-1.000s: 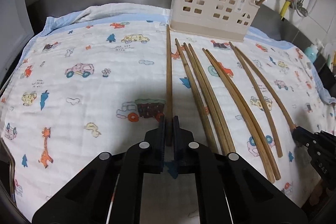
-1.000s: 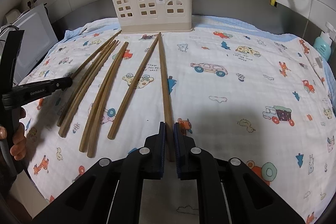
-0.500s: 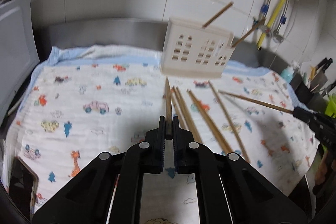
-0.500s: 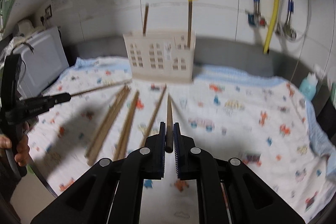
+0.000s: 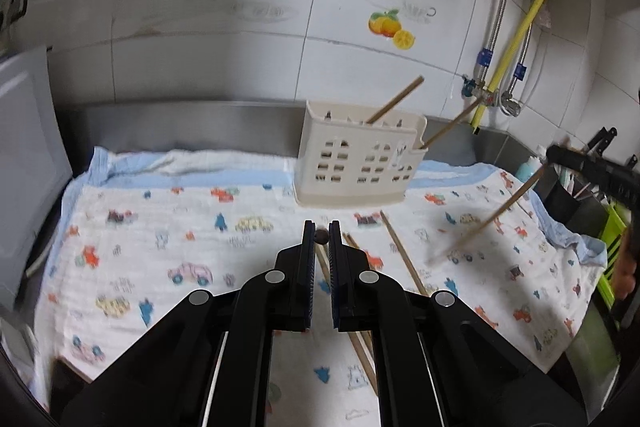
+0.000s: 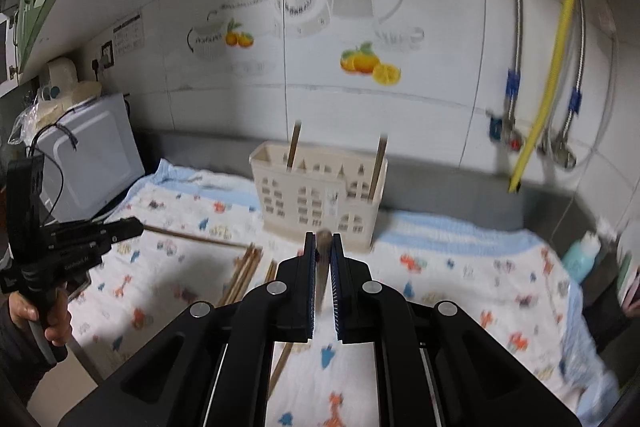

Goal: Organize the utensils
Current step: 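Lift both chopsticks upright and carry them above the beige holder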

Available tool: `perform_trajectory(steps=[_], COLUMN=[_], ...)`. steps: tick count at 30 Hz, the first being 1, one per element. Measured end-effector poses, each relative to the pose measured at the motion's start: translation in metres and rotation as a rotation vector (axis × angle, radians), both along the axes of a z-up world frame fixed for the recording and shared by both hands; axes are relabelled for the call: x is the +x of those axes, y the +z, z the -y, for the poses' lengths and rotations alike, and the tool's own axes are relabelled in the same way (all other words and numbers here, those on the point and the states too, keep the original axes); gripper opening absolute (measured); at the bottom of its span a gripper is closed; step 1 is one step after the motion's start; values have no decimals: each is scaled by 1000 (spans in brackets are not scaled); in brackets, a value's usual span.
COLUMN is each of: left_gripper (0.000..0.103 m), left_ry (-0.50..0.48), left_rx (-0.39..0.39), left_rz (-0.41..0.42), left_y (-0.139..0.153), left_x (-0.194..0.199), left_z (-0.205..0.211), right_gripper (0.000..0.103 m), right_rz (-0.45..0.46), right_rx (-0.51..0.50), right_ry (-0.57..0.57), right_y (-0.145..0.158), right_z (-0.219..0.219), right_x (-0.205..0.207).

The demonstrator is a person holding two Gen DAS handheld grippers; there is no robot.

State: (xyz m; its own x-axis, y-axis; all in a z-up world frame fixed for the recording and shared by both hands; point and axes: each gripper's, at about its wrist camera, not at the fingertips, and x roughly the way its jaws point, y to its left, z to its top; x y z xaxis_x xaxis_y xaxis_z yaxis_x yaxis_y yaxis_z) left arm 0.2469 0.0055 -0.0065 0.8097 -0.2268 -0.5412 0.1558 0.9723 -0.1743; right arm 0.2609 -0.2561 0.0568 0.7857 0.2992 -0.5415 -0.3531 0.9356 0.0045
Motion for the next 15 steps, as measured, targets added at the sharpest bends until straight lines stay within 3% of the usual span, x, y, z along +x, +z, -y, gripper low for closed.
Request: perform_trajectory(steps=[5,15], left_gripper=[5,5], left_ry=[-17,-33], left_rx=[45,83], left_rz=[12,54], left_y=[17,50], left_x=[13,36], left_z=[6,12], right_gripper=[7,7], right_rz=[49,122], right_rx=[5,78], right_ry=[-2,-53], right_y=[41,95], right_z=[-4,-12], right_x=[27,90])
